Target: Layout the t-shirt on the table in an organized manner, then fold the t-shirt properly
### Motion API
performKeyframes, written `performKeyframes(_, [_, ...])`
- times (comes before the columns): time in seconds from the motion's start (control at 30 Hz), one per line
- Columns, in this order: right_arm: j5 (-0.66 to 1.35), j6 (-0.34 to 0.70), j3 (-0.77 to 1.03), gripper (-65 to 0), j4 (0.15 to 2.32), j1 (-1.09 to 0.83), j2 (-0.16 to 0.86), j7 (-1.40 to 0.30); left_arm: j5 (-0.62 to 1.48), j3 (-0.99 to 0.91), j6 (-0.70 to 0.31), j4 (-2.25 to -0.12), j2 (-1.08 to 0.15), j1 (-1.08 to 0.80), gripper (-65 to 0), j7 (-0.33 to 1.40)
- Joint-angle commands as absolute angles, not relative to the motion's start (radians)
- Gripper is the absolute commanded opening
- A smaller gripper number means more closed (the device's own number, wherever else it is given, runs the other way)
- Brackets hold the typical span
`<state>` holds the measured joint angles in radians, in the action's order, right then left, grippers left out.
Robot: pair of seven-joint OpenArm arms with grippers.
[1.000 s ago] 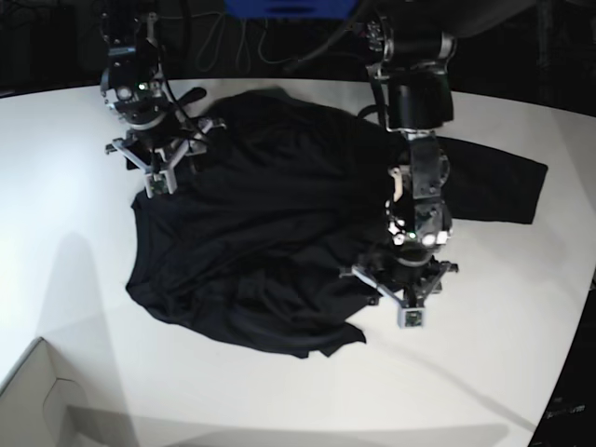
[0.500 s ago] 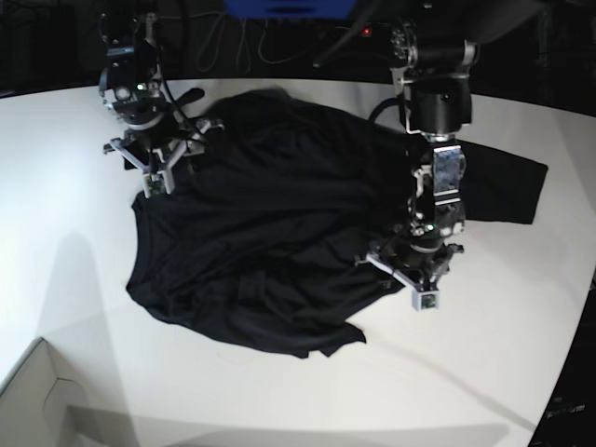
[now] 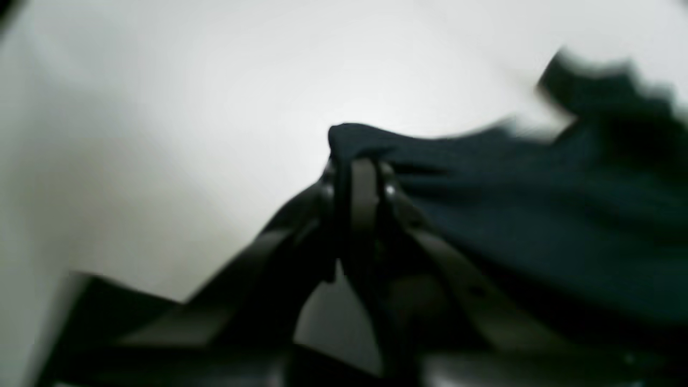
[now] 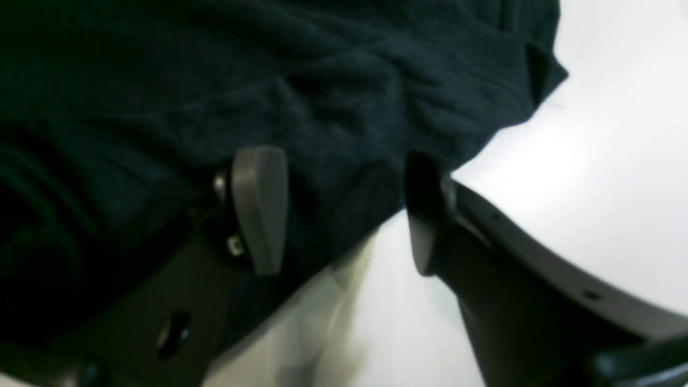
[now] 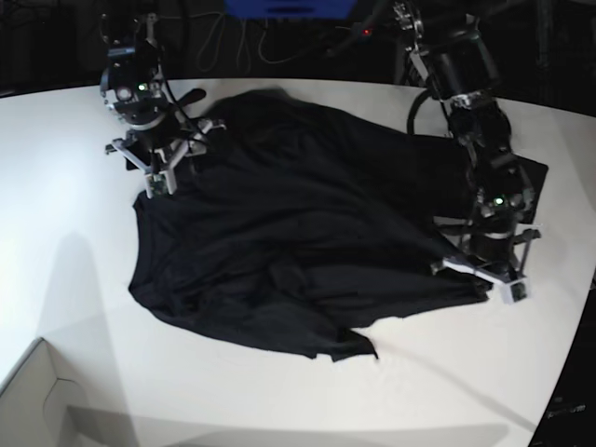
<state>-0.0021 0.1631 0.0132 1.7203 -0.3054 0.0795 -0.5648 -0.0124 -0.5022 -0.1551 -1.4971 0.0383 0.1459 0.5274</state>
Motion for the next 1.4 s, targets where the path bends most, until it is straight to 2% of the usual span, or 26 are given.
performKeyframes(0.0, [0.001,0.163,0.016,-30.3,1.735,-0.300,0.085,-0.545,-0.013,-0.538,-0.153,-1.552,0.036,0.143,-64.9,0.519])
performKeyframes(0.1, [0.002,0.163,0.016,-30.3,1.735,-0.300,0.082,-0.545,0.005,-0.636,-0.153,-1.643,0.038,0.107,-64.9,0.527])
performKeyframes(0.27, [0.002,0.163,0.015,-30.3,1.735,-0.300,0.081,-0.545,0.151,-0.756,-0.151,-1.721,0.033,-0.008,-64.9,0.527])
performKeyframes(0.57, [0.002,0.163,-0.042,-30.3,1.738,-0.298,0.082,-0.545,0.242,-0.791,-0.153,-1.626,0.028,-0.113,-63.2,0.527])
performKeyframes(0.63, [0.002,0.163,-0.042,-30.3,1.738,-0.298,0.079,-0.545,0.242,-0.789,-0.153,-1.632,0.030,-0.128,-57.7,0.527])
performKeyframes(0.8, [0.002,0.163,-0.042,-30.3,1.738,-0.300,0.079,-0.545,0.243,-0.794,-0.154,-1.693,0.030,-0.171,-32.5,0.527])
performKeyframes(0.87, [0.002,0.163,-0.042,-30.3,1.741,-0.303,0.079,-0.545,0.266,-0.794,-0.154,-1.744,0.031,-0.193,-28.4,0.527])
performKeyframes(0.97, [0.002,0.163,-0.042,-30.3,1.742,-0.308,0.079,-0.545,0.354,-0.794,-0.154,-1.811,0.022,-0.213,-29.3,0.527])
performKeyframes(1.07, [0.002,0.163,-0.042,-30.3,1.742,-0.311,0.079,-0.545,0.400,-0.766,-0.154,-1.807,-0.048,-0.173,-31.5,0.527])
performKeyframes(1.27, [0.002,0.163,-0.042,-30.3,1.742,-0.311,0.079,-0.545,0.300,-0.552,-0.151,-1.541,-0.162,0.059,-31.6,0.527])
performKeyframes(1.37, [0.002,0.163,-0.042,-30.3,1.741,-0.312,0.081,-0.547,0.234,-0.427,-0.151,-1.412,-0.176,0.143,-31.6,0.521])
